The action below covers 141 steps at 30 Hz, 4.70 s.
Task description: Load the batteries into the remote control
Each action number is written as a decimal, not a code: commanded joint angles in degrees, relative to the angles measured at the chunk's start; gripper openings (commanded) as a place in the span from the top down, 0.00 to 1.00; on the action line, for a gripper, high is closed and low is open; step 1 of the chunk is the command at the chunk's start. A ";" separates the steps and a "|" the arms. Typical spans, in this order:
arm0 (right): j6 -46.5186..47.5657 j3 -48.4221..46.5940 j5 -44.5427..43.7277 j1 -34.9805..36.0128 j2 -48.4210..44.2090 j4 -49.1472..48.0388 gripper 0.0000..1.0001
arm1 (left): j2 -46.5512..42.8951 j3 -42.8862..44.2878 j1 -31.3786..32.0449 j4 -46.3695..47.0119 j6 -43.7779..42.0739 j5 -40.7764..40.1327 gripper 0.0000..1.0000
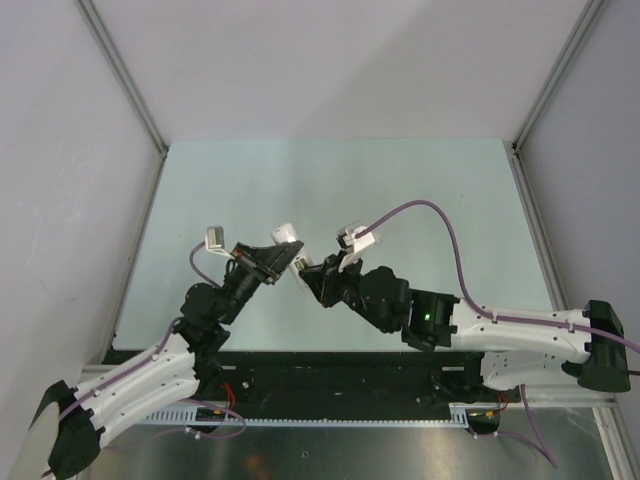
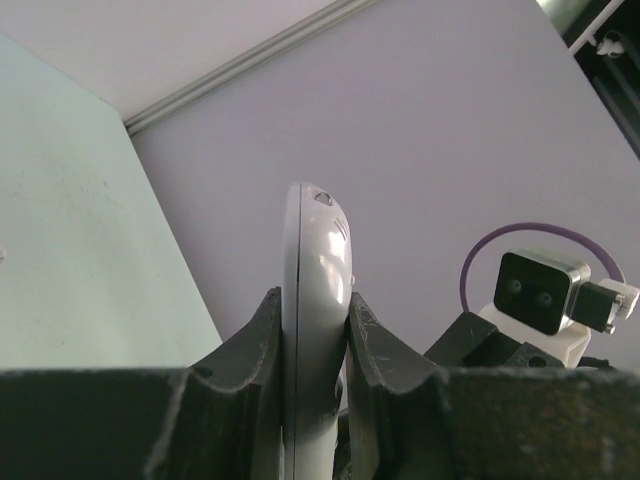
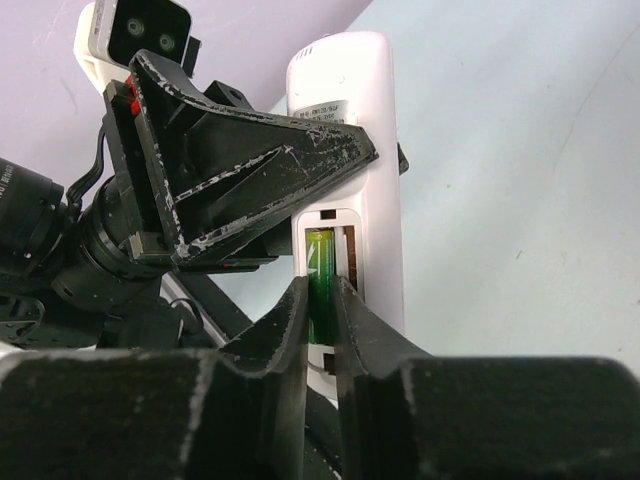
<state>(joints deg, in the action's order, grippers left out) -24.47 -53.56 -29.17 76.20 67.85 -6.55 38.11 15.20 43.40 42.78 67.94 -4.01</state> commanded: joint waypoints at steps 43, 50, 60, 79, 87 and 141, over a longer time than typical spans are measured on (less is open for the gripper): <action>-4.18 -1.98 -8.89 -1.58 -8.00 18.94 0.40 | -3.04 0.36 2.75 5.56 -2.82 6.82 1.00; -3.13 -4.53 -7.75 -3.77 -11.95 21.40 0.36 | -2.78 -0.52 2.75 4.24 -2.73 8.40 1.00; -5.85 -3.31 22.95 -20.28 -15.82 22.11 0.32 | 1.52 0.88 -1.55 1.51 -0.71 23.49 1.00; -12.27 1.70 49.47 -25.85 -8.27 14.46 0.09 | 8.21 4.31 -10.97 0.46 0.61 41.80 1.00; -12.97 2.58 49.48 -21.36 -5.46 11.64 0.06 | 7.42 4.92 -10.97 0.28 1.32 39.17 1.00; -3.84 7.07 21.70 -25.75 3.50 27.56 0.44 | -6.46 2.91 -11.05 -22.12 -12.22 29.94 1.00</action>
<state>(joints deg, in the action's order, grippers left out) -32.67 -46.68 0.84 48.84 65.65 18.04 34.48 17.26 32.69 24.77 59.46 27.79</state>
